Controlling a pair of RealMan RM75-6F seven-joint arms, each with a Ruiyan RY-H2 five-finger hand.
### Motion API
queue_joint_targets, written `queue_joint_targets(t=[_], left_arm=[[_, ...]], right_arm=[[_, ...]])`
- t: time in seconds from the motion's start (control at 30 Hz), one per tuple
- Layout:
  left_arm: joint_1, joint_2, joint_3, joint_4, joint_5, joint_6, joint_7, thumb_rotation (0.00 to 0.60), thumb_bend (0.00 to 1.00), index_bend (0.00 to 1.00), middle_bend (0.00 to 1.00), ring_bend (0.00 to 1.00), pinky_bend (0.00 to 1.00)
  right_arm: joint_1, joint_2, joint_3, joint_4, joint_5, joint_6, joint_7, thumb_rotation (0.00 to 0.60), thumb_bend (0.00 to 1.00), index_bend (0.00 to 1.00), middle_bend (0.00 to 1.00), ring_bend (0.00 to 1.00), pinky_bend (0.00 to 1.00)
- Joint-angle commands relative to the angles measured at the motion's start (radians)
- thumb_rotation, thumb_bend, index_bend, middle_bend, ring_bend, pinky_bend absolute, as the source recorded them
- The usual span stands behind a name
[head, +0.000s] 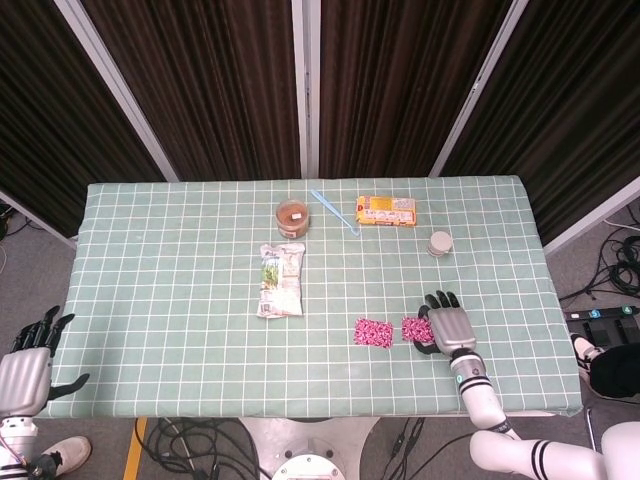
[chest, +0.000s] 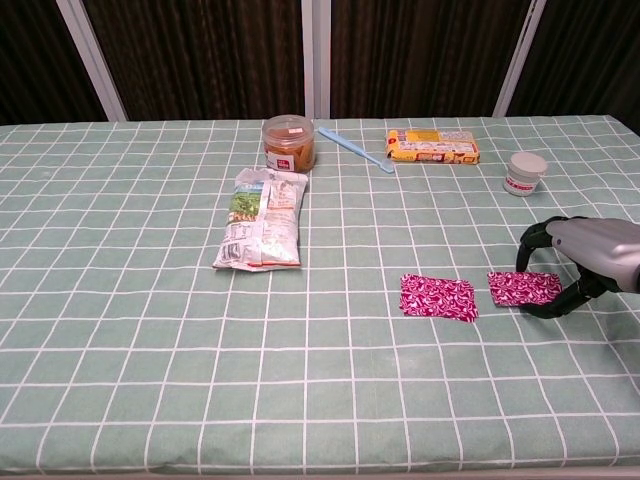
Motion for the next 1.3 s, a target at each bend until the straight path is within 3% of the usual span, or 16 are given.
queue_joint_targets(t=[0.03, 0.23, 0.47, 0.9, 1.3], left_arm=[[-0.001, 0.0, -0.001, -0.001, 0.0, 0.0, 0.001, 0.6, 0.09, 0.19, 0.15, 0.14, 0.15], [-0.004, 0.002, -0.004, -0.004, 0.001, 0.0, 0.003, 0.6, 0.09, 0.19, 0.15, 0.14, 0.15], [-0.004, 0.002, -0.004, -0.003, 0.002, -0.001, 0.001, 0.6, 0.09, 0.19, 0.15, 0.14, 0.14], [-0.003, -0.004, -0.001, 0.015, -0.001, -0.006, -0.018, 0.6, 0.09, 0.19, 0.15, 0.14, 0.14], [-0.003, -0.003, -0.001, 0.015, -0.002, -0.01, -0.021, 0.6, 0.09, 0.19, 0.15, 0.14, 0.14]], right_arm=[[-0.003, 0.021, 0.018, -0.031, -0.006, 0.008, 0.007, 0.437, 0.17, 0.41, 0.12, 0.0, 0.0], [0.014, 0.062, 0.06, -0.117, -0.002, -0.009, 0.014, 0.437, 0.17, 0.41, 0.12, 0.0, 0.0], [0.061, 0.007, 0.088, -0.163, 0.07, -0.024, -0.056, 0.439, 0.17, 0.4, 0.12, 0.0, 0.0], [0.1, -0.1, 0.095, -0.113, 0.131, -0.011, -0.112, 0.44, 0.17, 0.39, 0.12, 0.0, 0.0], [0.1, -0.125, 0.089, -0.096, 0.128, -0.007, -0.103, 0.438, 0.17, 0.35, 0.11, 0.0, 0.0]])
